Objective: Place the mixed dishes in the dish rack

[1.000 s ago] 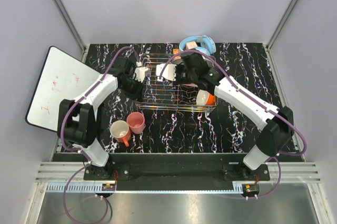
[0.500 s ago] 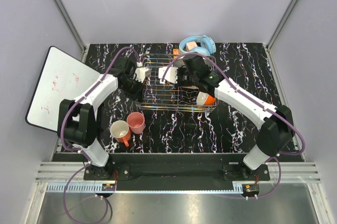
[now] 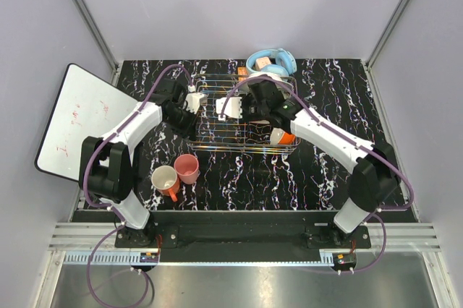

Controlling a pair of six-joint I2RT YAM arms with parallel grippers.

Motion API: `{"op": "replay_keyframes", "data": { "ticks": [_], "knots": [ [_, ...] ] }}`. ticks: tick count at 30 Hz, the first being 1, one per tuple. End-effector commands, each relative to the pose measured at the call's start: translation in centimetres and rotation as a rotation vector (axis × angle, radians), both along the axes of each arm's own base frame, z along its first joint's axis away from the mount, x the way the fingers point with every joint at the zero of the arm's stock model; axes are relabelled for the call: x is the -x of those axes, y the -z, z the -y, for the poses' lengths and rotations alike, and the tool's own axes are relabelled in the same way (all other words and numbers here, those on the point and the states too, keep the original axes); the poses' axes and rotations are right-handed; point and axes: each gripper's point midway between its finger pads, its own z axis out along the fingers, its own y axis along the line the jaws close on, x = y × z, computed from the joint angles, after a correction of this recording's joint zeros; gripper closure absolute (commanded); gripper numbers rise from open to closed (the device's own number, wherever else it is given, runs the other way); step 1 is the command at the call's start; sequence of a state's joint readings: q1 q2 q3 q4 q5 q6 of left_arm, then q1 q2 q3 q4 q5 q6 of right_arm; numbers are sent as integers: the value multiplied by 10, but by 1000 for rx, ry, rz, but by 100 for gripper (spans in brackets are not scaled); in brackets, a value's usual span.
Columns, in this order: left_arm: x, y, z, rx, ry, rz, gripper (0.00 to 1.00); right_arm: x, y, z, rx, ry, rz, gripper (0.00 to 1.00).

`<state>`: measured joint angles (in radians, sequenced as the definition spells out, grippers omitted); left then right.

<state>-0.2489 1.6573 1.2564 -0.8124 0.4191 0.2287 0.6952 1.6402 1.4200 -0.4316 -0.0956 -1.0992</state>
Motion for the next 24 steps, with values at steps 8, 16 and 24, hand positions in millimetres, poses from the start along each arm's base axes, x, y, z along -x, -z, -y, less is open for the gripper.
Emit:
{"op": "replay_keyframes", "data": {
  "ticks": [8,16,24],
  "knots": [
    [-5,-3,-2,-10,4,3,96,-34,-24,11,268,10,265,100],
    [-5,-3,-4,-3,8,7,97,-33,-31,16,322,38,307,100],
    [-2,0,-6,4,8,0,97,-18,-21,51,291,131,253,100]
  ]
}}
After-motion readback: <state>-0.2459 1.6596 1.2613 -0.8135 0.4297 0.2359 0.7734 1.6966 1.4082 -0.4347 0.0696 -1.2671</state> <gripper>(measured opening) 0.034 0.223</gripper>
